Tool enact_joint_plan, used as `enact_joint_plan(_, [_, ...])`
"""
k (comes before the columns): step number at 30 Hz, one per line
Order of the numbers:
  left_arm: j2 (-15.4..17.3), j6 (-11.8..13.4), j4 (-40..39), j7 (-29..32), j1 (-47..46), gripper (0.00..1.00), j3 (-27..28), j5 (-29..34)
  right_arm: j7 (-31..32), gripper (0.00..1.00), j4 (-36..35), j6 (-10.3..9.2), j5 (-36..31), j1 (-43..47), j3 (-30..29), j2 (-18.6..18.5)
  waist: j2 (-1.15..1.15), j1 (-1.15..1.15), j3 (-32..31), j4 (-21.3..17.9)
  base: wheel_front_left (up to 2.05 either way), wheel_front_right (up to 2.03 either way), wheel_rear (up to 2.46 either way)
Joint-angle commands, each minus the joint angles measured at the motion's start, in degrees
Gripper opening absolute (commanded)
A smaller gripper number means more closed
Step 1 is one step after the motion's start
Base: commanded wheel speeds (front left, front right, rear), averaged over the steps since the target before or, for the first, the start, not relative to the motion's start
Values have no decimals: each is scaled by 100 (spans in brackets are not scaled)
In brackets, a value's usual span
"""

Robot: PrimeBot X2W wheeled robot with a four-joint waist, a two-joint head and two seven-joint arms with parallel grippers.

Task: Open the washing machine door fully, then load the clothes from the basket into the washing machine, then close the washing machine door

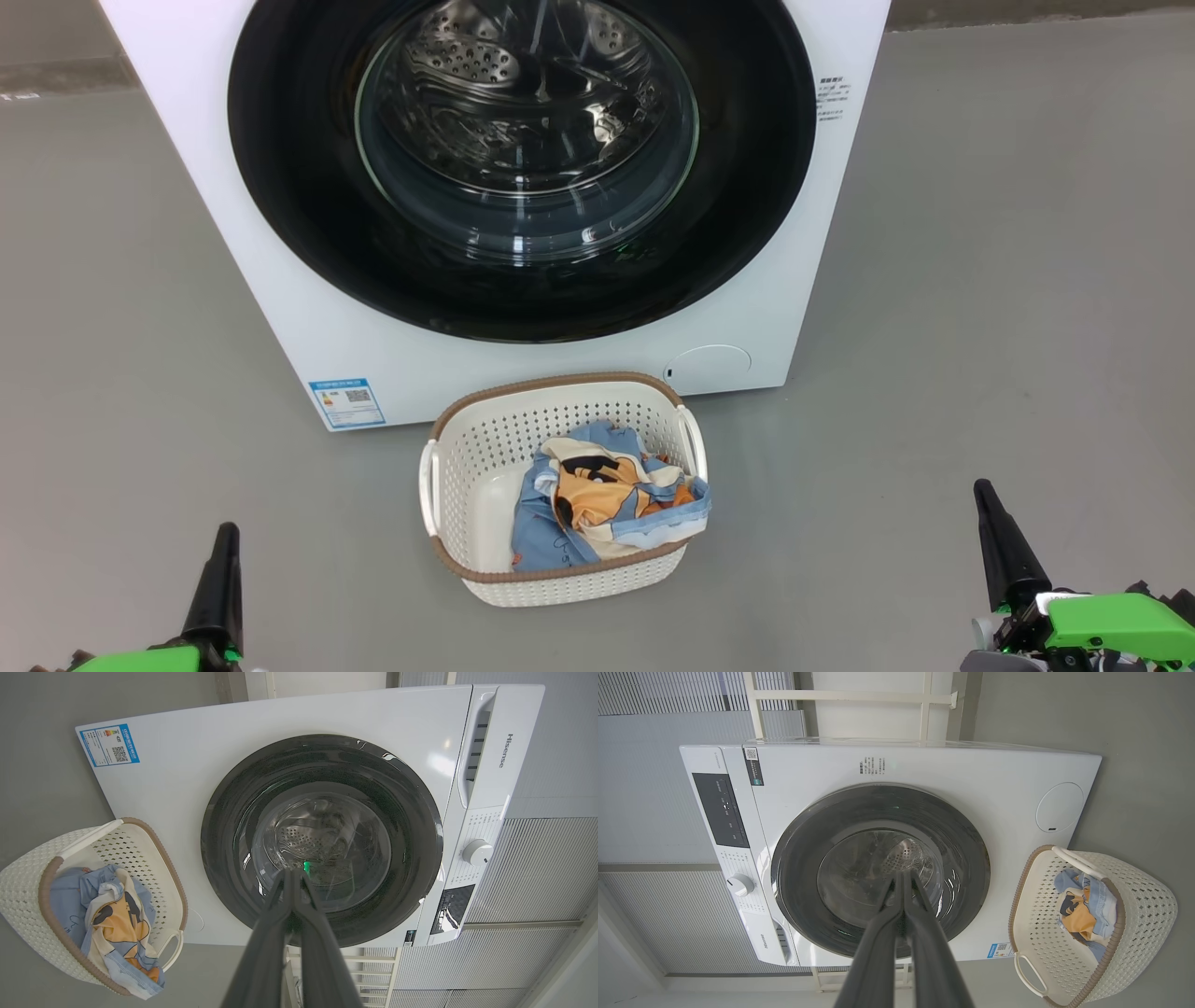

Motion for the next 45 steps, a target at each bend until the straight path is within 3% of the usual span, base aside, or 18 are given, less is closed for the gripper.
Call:
enact_joint_plan(1, [89, -19, -111, 44, -233, 0, 187, 23, 42, 0, -142, -5, 20, -236, 134, -67, 0, 0, 0, 0, 0, 0, 0])
enact_joint_plan(12, [89, -19, -111, 44, -233, 0, 187, 22, 42, 0, -142, -5, 20, -236, 134, -67, 0, 0, 0, 0, 0, 0, 0])
enact_joint_plan(13, [0, 0, 0, 0, -1, 100, 0, 0, -1, 100, -1, 0, -1, -1, 0, 0, 0, 0, 0, 0, 0, 0, 0])
enact_joint_plan(23, [-24, -1, 104, -49, 66, 100, -18, 52, -119, 100, 147, 0, -139, 6, 132, 29, 0, 13, -7, -9, 0, 0, 0])
enact_joint_plan(27, [13, -2, 60, -113, 63, 100, -43, 113, -191, 100, 146, 0, -271, -44, 220, 2, 0, 1, 6, -18, 0, 0, 0])
enact_joint_plan(45, [364, -4, 1, -478, 19, 100, -387, 712, -482, 100, 189, -1, -1289, -246, 492, -56, 0, 0, 24, -49, 0, 0, 0])
